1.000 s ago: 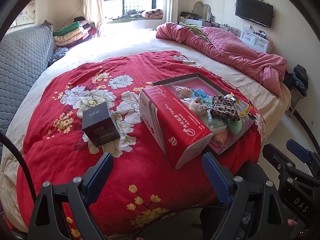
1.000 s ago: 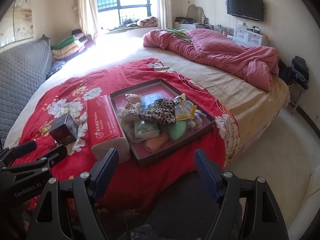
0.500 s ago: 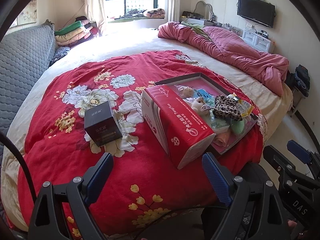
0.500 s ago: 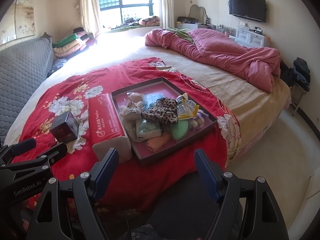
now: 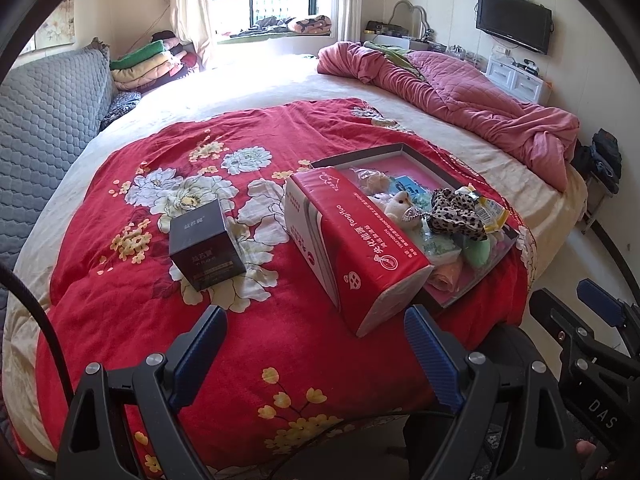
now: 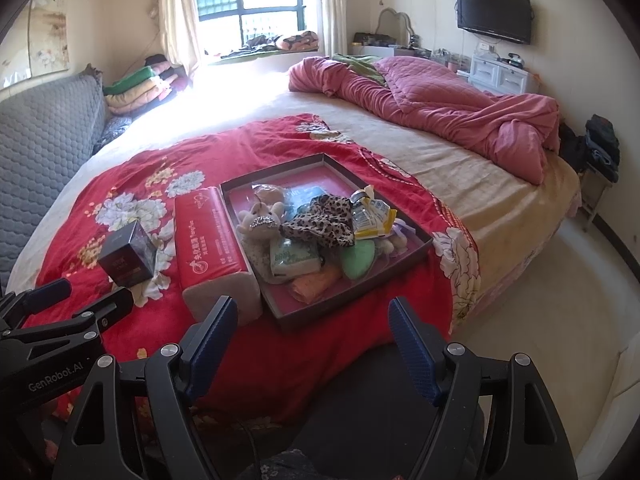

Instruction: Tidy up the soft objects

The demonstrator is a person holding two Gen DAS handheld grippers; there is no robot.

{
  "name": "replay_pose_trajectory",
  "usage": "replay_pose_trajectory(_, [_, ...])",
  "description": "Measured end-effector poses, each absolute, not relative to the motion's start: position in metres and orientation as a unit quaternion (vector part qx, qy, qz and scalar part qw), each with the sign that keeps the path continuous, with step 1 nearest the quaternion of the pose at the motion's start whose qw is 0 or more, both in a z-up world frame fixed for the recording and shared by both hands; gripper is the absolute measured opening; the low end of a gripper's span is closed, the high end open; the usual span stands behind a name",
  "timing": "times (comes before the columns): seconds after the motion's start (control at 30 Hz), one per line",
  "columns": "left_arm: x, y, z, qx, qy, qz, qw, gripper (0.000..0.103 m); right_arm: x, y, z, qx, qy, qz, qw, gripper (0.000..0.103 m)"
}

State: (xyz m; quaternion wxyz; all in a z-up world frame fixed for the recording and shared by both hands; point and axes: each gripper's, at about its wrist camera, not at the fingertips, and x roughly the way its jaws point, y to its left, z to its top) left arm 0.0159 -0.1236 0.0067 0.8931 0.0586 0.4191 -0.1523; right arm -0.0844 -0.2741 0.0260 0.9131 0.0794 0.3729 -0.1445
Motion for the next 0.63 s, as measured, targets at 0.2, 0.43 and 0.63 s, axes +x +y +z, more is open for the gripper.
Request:
replay_pose_trajectory(0.2, [0.0160,-0.1233,0.0058,0.060,0.423,-0.152,0.891,0.090,-0.0847,-0.2747,0.0257,0.082,0.374,-0.145,0.912,0.079])
replay_pose_trajectory(0.43, [0.0160,-0.1250,0.0051,0.062,0.422,-0.153,0.891,0.090,-0.0849,-0.2748,0.0262,0.082,0.376,-0.146,0.912,0.079])
replay_pose_trajectory(0.63, [0.0110,-0.1272,0.0122,0.065,0.400,-0.165,0.899,0.090,-0.0849,-0.2749,0.0260,0.080,0.376,-0.146,0.912,0.079])
